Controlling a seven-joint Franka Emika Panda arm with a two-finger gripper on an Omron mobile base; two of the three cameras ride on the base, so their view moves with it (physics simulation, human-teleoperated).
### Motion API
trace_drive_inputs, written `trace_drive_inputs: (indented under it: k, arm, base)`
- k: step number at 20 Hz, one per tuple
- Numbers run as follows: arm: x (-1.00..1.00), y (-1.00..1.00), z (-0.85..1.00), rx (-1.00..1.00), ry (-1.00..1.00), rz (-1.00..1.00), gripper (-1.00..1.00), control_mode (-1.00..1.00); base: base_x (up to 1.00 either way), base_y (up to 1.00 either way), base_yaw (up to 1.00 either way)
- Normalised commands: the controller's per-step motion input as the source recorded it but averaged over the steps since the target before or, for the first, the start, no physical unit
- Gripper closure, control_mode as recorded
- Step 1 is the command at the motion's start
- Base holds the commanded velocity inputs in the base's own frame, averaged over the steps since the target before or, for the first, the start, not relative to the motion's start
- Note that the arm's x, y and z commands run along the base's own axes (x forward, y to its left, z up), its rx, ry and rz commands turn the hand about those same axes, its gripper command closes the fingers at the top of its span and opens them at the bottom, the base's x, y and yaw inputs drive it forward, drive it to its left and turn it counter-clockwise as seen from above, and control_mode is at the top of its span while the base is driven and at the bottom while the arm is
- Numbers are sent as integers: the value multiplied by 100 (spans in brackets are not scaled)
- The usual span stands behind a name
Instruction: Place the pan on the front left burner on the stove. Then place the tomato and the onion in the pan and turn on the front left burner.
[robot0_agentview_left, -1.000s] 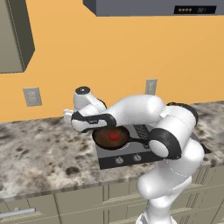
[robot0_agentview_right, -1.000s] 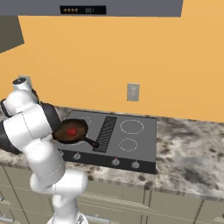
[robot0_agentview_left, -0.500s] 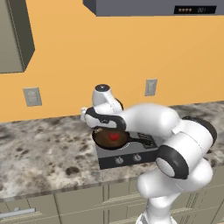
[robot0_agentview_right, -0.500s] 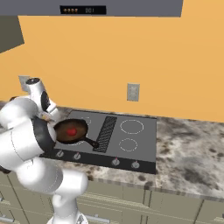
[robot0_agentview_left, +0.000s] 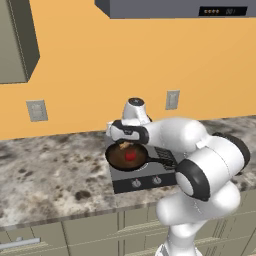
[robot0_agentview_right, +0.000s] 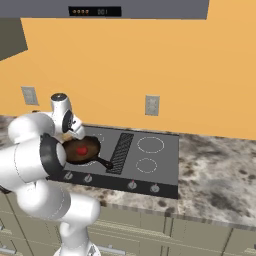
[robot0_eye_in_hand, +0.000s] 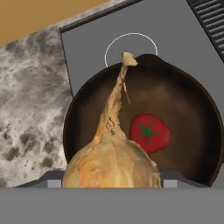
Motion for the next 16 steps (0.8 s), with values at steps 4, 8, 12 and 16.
trace_drive_inputs:
  k: [4,8,12,16]
  arm:
    - [13,0,0,0,0,0,100,-100]
    - [-2,0,0,0,0,0,100,-100]
    - [0,0,-21,0,0,0,100,-100]
    - [0,0,-33,0,0,1,100,-100]
  base:
    - [0,0,0]
    - [0,0,0]
    - [0,0,0]
    - [0,0,0]
